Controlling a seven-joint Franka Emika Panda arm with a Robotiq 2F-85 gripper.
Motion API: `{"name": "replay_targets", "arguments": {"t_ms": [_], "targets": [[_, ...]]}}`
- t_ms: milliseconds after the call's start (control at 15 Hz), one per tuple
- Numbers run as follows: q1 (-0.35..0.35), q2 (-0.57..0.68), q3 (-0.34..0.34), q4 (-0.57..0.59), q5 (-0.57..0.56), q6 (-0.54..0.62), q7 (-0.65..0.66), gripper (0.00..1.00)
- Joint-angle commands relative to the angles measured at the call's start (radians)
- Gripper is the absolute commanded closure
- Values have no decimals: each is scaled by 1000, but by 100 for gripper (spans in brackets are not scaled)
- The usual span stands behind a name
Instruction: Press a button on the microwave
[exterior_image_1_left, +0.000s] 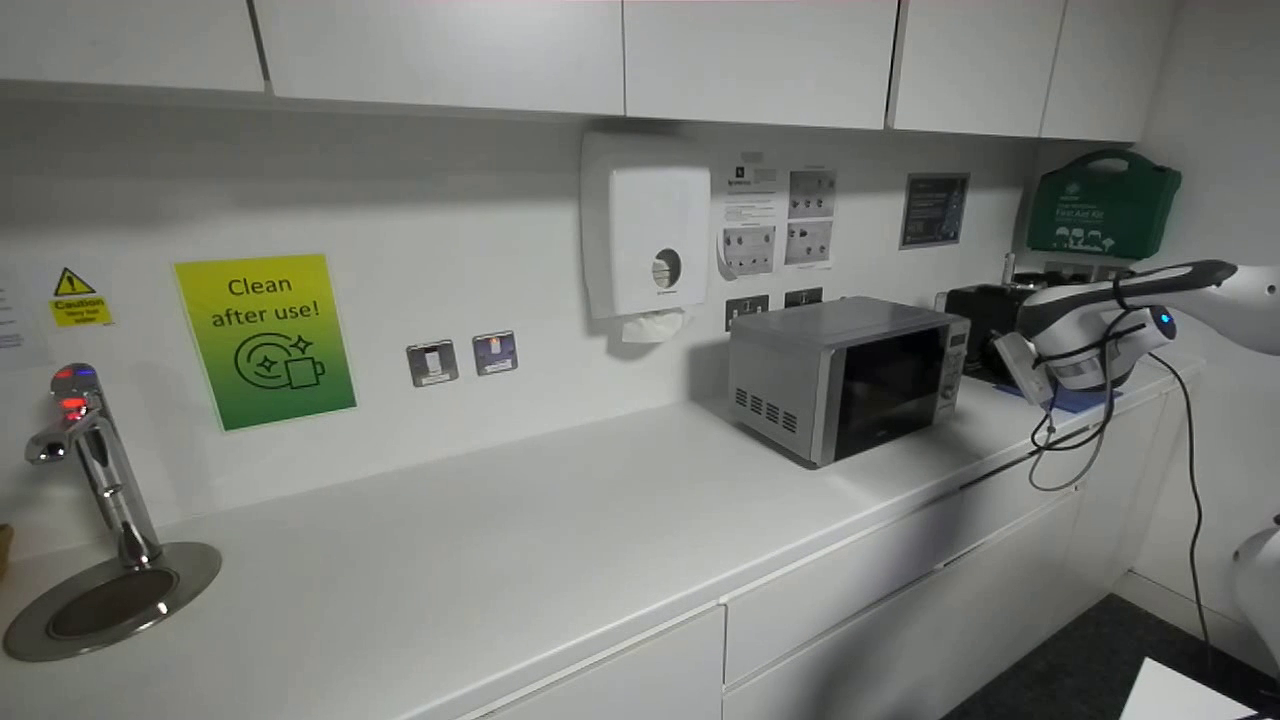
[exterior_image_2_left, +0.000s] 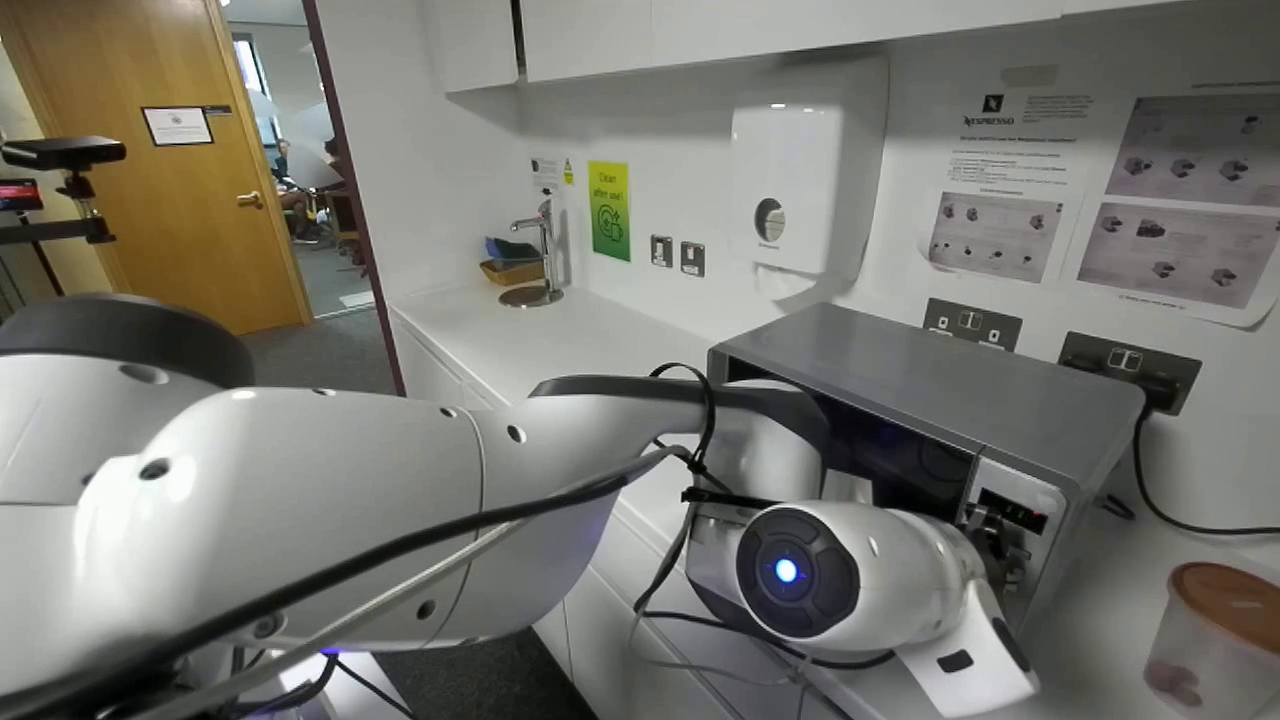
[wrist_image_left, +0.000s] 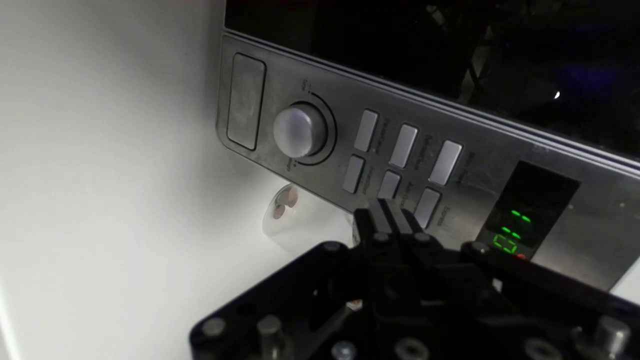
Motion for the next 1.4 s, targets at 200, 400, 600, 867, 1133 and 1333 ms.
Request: {"name": "replay_targets", "arguments": {"t_ms": [200, 400, 600, 867, 1133, 1333], "targets": [[85, -18, -63, 70, -21, 30, 44, 100], [105, -16, -79, 80, -21, 30, 49, 100], [122, -18, -92, 84, -21, 31, 51, 100], [145, -18, -113, 89, -20, 32, 57, 100], [160, -17, -127, 93, -19, 30, 61, 100], [158, -17, -119, 99, -18, 28, 64, 100]]}}
